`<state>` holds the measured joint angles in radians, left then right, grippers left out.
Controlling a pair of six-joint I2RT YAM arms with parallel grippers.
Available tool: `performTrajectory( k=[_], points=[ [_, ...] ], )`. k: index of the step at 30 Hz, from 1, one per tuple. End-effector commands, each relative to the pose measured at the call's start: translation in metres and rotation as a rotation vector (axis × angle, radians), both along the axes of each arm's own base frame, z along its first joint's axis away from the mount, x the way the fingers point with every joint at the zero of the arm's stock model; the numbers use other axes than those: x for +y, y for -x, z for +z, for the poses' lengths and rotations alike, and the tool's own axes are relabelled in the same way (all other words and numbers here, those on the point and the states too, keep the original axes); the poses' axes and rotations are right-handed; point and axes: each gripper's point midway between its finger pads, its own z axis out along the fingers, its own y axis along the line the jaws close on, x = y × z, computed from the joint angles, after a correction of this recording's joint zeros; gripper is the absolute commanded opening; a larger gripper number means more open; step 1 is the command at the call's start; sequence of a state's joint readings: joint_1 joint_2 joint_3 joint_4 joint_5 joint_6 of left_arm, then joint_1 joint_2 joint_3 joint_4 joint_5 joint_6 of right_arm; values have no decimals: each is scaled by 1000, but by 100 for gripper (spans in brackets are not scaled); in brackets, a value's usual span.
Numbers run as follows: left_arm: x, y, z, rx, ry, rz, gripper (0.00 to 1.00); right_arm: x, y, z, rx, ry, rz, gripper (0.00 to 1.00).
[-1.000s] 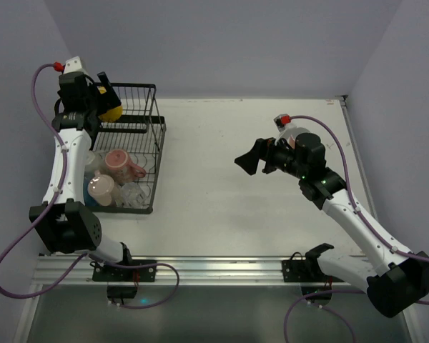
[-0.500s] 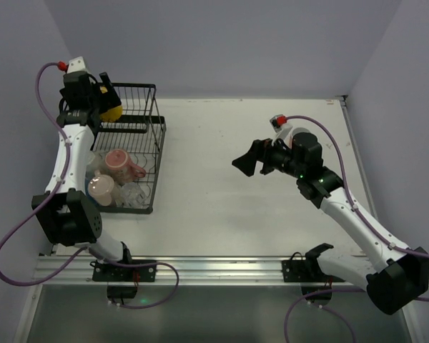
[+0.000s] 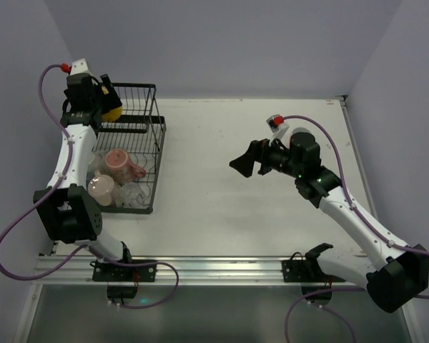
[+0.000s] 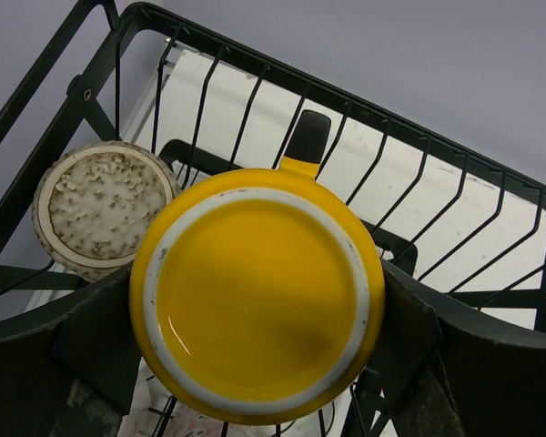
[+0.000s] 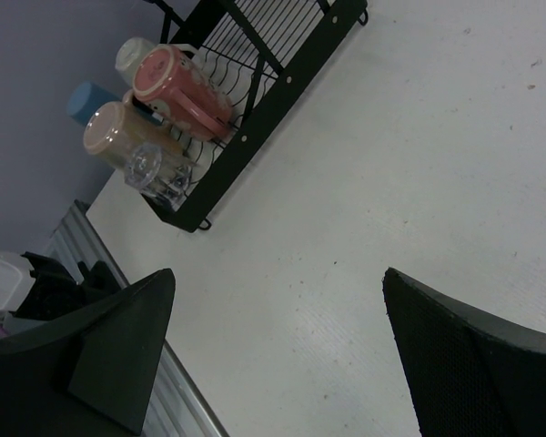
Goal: Unload the cups from the dish rack
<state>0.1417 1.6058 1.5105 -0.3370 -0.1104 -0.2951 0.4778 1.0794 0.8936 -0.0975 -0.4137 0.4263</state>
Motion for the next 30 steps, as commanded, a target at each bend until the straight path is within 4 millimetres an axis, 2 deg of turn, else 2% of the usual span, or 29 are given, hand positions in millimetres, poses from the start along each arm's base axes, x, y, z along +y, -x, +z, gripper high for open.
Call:
performTrajectory(
  k=[1,6,11,14,15,17,19,20,21,23,24,26,27,28,29,30],
  points=[
    [-1,5,89,-270,-26,5,33,13,2,33,-79,-59,50,98],
    [-12,20,128,-374,-7,-33,20,20,5,48,-90,-85,64,98],
    [-21,37,150,-439,39,-44,17,26,6,65,-97,-152,51,98],
    [-35,57,164,-508,94,-79,14,30,8,80,-74,-228,49,97],
    [-40,70,167,-529,107,-90,13,31,10,83,-71,-247,51,96],
    [-64,83,174,-568,181,-180,12,33,13,97,-70,-318,49,95],
    [-87,102,173,-592,242,-261,11,36,16,104,-71,-385,56,88],
    [-107,111,181,-628,296,-347,11,38,17,108,-31,-436,48,86],
    [-123,122,174,-620,332,-404,11,41,19,108,-13,-461,57,84],
    [-151,139,176,-636,413,-513,11,49,24,114,-15,-534,100,81],
    [-172,152,166,-623,451,-579,11,55,29,115,-12,-550,124,80],
    [-194,167,169,-643,522,-654,11,63,30,116,-18,-580,147,81],
    [-209,177,158,-626,564,-700,10,68,34,117,-19,-588,167,81],
    [-218,184,157,-627,597,-736,10,71,37,124,-45,-609,189,81],
    [-224,191,163,-655,657,-767,9,77,37,121,-39,-610,203,81],
    [-234,196,148,-629,701,-794,8,83,42,121,-39,-613,237,81]
  ],
)
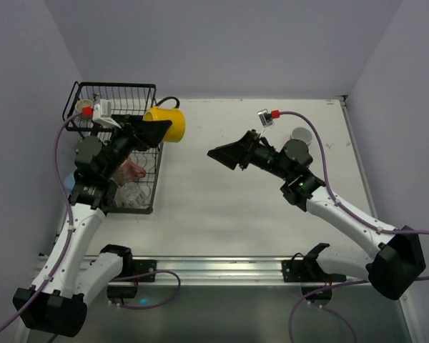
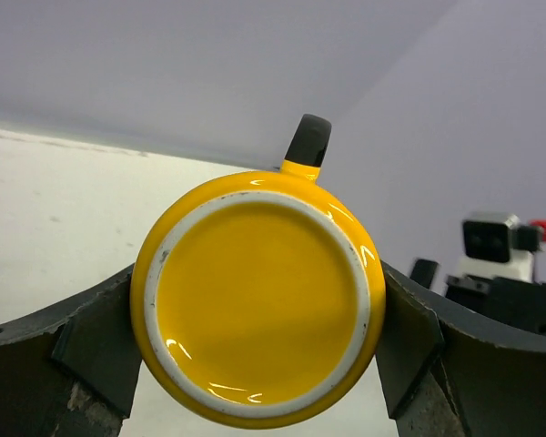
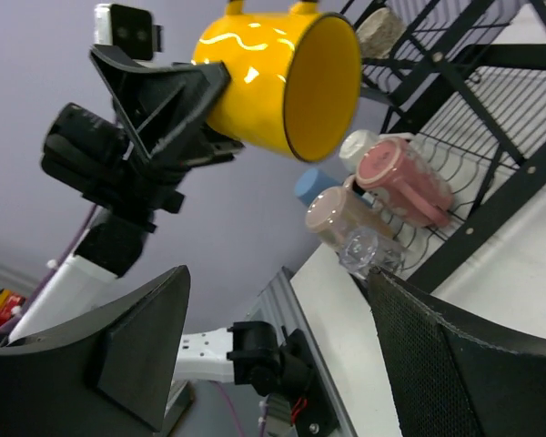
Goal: Unload the cups from the dish rack
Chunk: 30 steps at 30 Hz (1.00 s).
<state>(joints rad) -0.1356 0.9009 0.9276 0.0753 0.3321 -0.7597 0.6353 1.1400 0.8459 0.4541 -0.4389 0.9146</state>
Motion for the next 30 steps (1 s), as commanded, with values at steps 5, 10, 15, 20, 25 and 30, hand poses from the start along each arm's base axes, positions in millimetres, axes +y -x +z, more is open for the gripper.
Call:
performTrajectory(
  k=[5,10,15,20,25,30],
  points=[
    [-51,48,29,-141,262,-279,6,25,22,41,-144,-143,117,80],
    [-66,62,27,-148,290,-317,6,31,18,45,-139,-151,116,69],
    [-74,68,22,-156,338,-351,6,43,19,44,-131,-156,145,57],
    [-86,78,23,-162,395,-386,7,50,19,46,-133,-174,172,47],
    [-92,81,21,-147,389,-398,34,53,23,49,-148,-192,205,17],
    [-82,74,24,-136,266,-303,100,45,23,26,-128,-98,161,0]
  ],
)
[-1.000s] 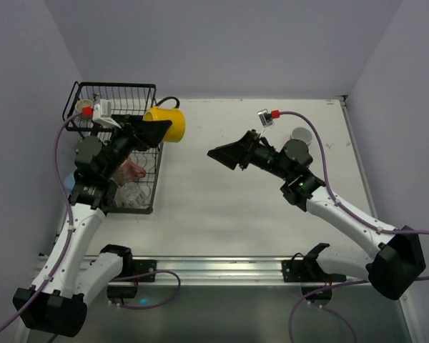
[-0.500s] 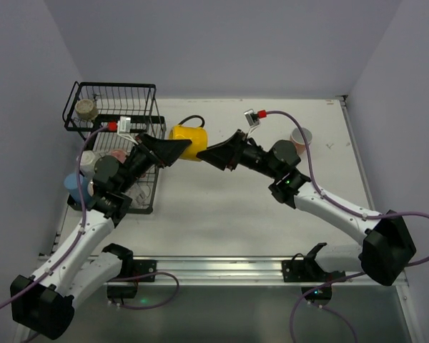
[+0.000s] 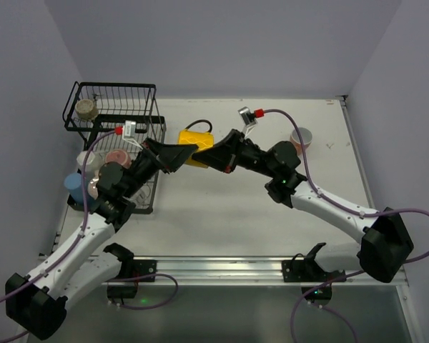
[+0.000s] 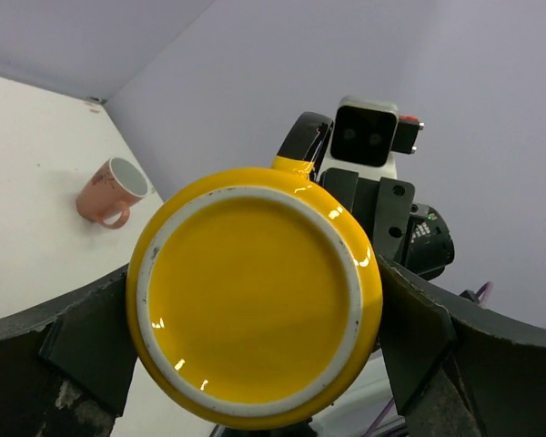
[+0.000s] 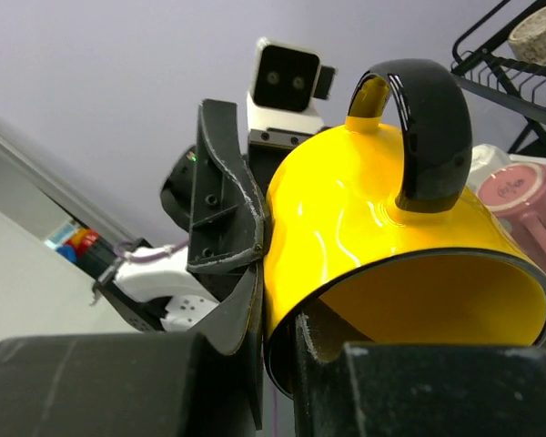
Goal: Unload the cups from the dish rack
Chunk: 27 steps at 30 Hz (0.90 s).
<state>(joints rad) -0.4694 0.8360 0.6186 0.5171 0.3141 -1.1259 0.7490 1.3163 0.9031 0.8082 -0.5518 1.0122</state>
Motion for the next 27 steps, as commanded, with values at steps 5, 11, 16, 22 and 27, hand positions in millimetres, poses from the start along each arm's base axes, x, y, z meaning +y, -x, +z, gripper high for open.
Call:
performTrajectory(
  k=[5,11,16,22,27],
  points=[
    [30,1,25,-148,-246,193,100,-23,-17,-33,-39,155,-170,0],
    [38,12,7,-190,-413,195,100,-54,-32,-48,7,208,-224,0],
    [48,22,-19,-184,-589,179,100,-90,-57,-71,60,287,-295,0],
    [71,30,-37,-181,-683,255,100,-120,-93,-103,95,438,-395,0],
    [95,25,-61,-148,-772,361,100,-161,-150,-154,224,794,-617,0]
  ],
)
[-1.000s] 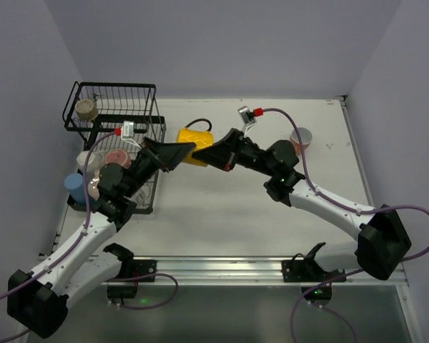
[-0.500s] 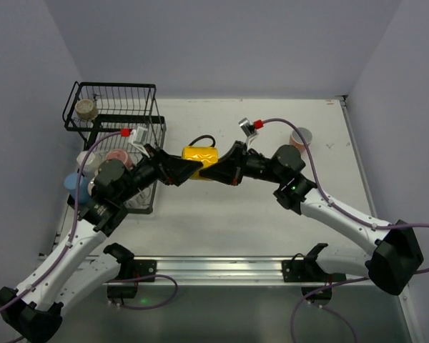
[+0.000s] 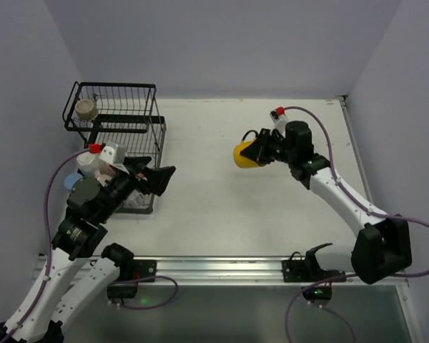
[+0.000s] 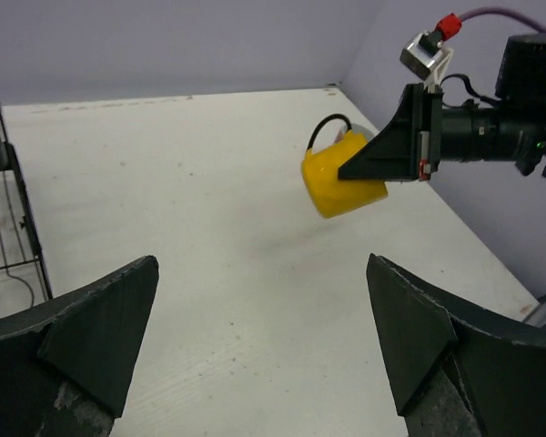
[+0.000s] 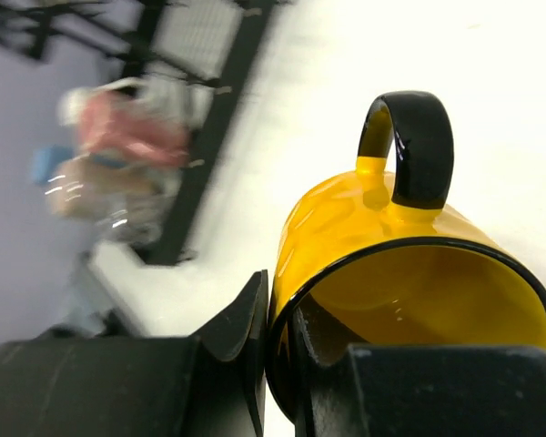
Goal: Unload the cups from the dish rack
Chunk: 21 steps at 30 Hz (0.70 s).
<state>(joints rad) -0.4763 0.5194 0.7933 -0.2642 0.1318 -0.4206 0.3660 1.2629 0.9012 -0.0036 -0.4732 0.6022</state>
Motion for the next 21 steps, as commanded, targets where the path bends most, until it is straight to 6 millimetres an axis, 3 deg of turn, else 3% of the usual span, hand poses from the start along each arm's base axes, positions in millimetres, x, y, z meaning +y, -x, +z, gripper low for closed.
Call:
performTrajectory(
  k=[1,4,5,6,8,9,10,11,13,14,16,21],
  points=[
    [25,-11,-38,30,-143,126,100,-44,-56,-3,-51,323,-184,0],
    [38,-17,-59,55,-185,200,100,-63,-82,-31,37,525,-236,0],
    [40,-19,-64,62,-194,209,100,-66,-93,-27,33,552,-253,0],
    [40,-20,-71,71,-204,211,100,-67,-99,-48,68,608,-230,0],
    [39,-20,-74,79,-219,202,100,-69,-118,-45,54,649,-250,0],
    [38,-20,-74,80,-221,197,100,-70,-121,-52,69,676,-244,0],
    [38,-21,-75,81,-228,196,100,-72,-128,-71,103,724,-235,0],
    [38,-22,-75,81,-233,200,100,-76,-138,-66,92,750,-261,0],
    [39,-23,-78,85,-244,205,100,-78,-146,-85,117,804,-242,0],
    [39,-23,-78,85,-247,205,100,-77,-152,-82,106,810,-243,0],
    [40,-23,-79,87,-252,207,100,-78,-155,-99,139,840,-218,0],
    [44,-27,-81,97,-256,239,100,-74,-155,-118,180,851,-176,0]
  ],
)
